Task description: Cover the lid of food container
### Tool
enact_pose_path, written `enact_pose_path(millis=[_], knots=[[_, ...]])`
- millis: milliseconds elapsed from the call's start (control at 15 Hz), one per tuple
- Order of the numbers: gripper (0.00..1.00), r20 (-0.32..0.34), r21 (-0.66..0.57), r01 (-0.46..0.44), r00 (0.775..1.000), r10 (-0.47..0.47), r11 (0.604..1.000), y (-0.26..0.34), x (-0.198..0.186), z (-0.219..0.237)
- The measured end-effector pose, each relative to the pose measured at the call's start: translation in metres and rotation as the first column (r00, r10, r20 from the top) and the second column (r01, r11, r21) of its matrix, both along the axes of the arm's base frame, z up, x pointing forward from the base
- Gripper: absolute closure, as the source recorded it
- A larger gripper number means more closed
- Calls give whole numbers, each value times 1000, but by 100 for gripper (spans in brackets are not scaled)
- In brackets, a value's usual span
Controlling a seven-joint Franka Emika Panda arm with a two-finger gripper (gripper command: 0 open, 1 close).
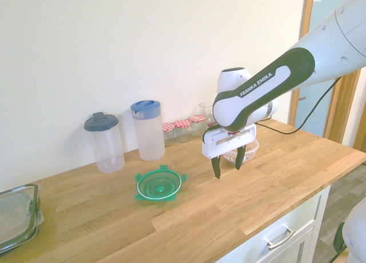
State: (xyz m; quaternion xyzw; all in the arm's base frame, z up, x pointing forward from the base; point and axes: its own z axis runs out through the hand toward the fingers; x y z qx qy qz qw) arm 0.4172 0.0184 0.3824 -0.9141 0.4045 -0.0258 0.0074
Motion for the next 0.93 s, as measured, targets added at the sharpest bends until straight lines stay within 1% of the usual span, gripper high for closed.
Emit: enact_pose_path(millis=[133,267,400,533,667,800,933], knots=[[0,-9,5,1,1000,0,1000,1,1,-3],[0,2,96,-6,1000,6,995,10,8,10],[0,0,193,4,1000,-4,981,18,17,30],[0,-9,282,30,1000,-28,959,19,23,35],[0,-24,370,46,999,-39,928,18,33,29],[0,-36,428,55,998,-44,902,22,47,20],[0,-35,461,34,999,-20,887,28,61,10]])
